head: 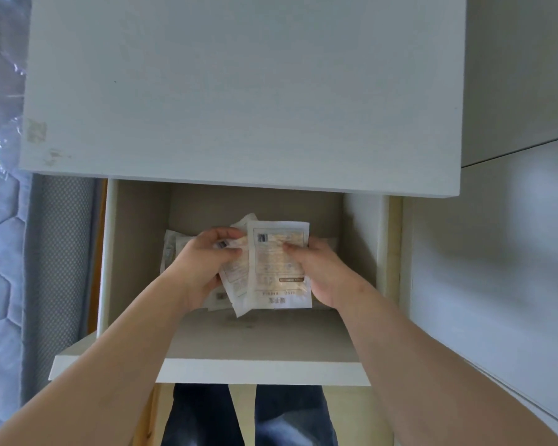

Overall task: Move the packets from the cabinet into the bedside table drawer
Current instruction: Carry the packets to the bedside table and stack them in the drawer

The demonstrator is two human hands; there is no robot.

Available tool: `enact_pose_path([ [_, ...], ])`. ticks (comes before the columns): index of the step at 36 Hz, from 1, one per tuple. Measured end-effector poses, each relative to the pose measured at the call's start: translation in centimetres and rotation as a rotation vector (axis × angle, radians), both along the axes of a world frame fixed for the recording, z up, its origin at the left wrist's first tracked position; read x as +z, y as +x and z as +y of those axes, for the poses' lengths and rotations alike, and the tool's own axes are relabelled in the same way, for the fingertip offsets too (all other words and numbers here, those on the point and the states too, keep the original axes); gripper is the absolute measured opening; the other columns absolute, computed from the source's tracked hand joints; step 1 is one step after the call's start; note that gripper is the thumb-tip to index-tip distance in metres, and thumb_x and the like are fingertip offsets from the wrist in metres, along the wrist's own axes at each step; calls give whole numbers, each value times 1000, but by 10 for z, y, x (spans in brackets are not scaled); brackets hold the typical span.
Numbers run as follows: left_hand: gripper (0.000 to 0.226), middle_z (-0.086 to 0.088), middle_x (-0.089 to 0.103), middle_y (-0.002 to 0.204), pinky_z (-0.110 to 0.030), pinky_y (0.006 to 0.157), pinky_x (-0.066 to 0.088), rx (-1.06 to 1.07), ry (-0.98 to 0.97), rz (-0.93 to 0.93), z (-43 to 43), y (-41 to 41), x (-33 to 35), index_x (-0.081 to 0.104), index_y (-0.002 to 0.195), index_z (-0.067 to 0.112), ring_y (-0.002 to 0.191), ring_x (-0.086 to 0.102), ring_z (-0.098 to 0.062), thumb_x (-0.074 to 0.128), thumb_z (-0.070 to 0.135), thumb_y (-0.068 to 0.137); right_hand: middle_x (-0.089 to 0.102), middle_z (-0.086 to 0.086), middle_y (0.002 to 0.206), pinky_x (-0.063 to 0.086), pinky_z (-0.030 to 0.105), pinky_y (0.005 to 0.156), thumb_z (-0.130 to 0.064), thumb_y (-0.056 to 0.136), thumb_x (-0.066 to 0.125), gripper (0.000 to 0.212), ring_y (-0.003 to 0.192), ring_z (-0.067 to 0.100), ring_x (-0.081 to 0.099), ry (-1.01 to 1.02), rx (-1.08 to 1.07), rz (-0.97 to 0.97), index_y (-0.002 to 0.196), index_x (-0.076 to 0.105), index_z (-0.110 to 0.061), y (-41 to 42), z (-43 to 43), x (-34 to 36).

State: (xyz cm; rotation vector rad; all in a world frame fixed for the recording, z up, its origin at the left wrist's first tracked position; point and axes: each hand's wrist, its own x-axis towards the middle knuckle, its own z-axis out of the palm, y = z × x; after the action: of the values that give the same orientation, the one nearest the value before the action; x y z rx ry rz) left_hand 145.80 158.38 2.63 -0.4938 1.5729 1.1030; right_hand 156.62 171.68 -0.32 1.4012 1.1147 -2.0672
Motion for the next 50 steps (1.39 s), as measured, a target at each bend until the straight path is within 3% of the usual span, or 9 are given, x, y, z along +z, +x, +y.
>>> enact_pose_path([
  [8,62,-8,62,105,-43,81,53,-18,-43,38,10,12,1,30,136,35,93,65,-28,60,8,89,68,8,107,56,44,81,-26,88,64,38,93,23,67,10,20,-35,123,49,-20,15,-4,-3],
  [15,39,-8,68,107,-49,80,55,-55,26,-19,18,24,7,55,119,13,97,66,-28,67,10,83,69,0,95,52,21,59,-30,90,61,31,78,11,67,203,98,12,115,57,-13,18,-3,4],
  [19,21,-2,68,94,-36,77,54,-333,-131,253,22,25,3,63,91,16,90,64,-19,68,-1,80,68,6,104,54,24,64,-31,94,54,20,82,13,65,200,37,13,106,55,-15,17,-5,10],
  [24,18,10,63,81,-18,56,47,-540,-161,647,26,24,7,63,88,25,72,58,-7,64,8,86,49,14,138,37,47,105,-62,92,30,63,126,34,47,-50,-170,-143,128,48,-13,18,7,13],
  [29,38,0,70,88,-16,73,52,-869,260,947,10,26,2,74,77,13,84,68,-17,67,-22,65,67,16,104,59,38,70,-38,90,57,40,87,29,68,-372,-310,-195,113,56,-5,16,20,22],
  [33,31,-6,73,89,-27,90,48,-1056,454,1013,6,25,-8,74,76,8,101,65,-22,74,-16,56,70,14,99,57,37,77,-8,91,58,21,84,25,68,-242,-158,-187,111,60,-3,15,18,20],
  [36,46,-3,71,102,-11,104,30,-1099,499,1015,7,19,-11,71,80,11,124,41,-3,62,-29,57,65,19,114,53,33,78,-3,91,57,28,98,29,65,-83,-182,-206,119,56,2,16,15,20],
  [44,34,-7,52,128,-30,84,40,-705,-215,815,13,5,-30,51,112,16,112,49,-22,47,-5,86,59,10,108,43,30,70,-15,97,43,21,97,28,59,876,604,-216,117,45,-7,27,-3,35],
  [50,46,-2,21,155,-39,115,15,-1360,-195,876,34,29,-57,31,143,18,144,11,-22,39,20,98,43,5,127,37,28,70,-9,96,42,49,111,24,53,1070,779,-365,141,22,-14,32,-8,40],
])
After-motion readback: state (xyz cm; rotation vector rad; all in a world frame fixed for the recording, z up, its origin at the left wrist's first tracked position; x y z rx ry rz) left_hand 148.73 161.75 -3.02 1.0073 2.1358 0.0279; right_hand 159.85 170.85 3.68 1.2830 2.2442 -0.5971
